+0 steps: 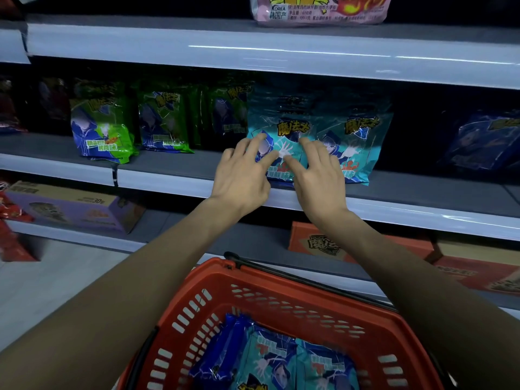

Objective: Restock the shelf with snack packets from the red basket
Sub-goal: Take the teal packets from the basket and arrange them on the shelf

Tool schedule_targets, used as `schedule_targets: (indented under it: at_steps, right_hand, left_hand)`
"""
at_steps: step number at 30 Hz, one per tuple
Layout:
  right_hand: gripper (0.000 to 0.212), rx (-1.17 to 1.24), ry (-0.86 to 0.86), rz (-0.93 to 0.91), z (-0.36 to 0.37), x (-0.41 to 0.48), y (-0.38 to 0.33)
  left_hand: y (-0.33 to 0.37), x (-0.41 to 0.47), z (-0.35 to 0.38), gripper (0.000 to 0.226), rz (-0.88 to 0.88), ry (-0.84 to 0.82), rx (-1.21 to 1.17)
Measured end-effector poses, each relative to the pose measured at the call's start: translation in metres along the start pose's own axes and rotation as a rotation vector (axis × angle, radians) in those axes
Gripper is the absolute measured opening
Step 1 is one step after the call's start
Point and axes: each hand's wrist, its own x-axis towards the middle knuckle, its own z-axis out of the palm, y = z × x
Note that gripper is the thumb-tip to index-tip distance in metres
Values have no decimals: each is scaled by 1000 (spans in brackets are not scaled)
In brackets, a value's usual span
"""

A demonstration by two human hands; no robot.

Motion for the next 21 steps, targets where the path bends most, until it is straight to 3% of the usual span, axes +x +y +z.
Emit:
schedule_targets:
  at_steps: [6, 9, 13, 17, 21]
  right_hand:
    - [51, 76, -9, 14, -16, -3, -1]
    - [47, 223, -12, 116, -39, -14, -6]
    - [42, 677, -115, 411, -78, -40, -17]
    - [46, 1222, -322, 799, -120, -59, -24]
    - [45, 1376, -390, 918, -147, -82, -22]
  left_hand:
    - [5, -9, -13, 59, -45, -11, -35]
    - [15, -26, -29, 58, -150, -27, -165]
    - [29, -60, -45, 60, -309, -57, -482]
    - [44, -89, -63, 49, -546, -99, -987]
    - [57, -117, -88, 42, -678, -169, -1267]
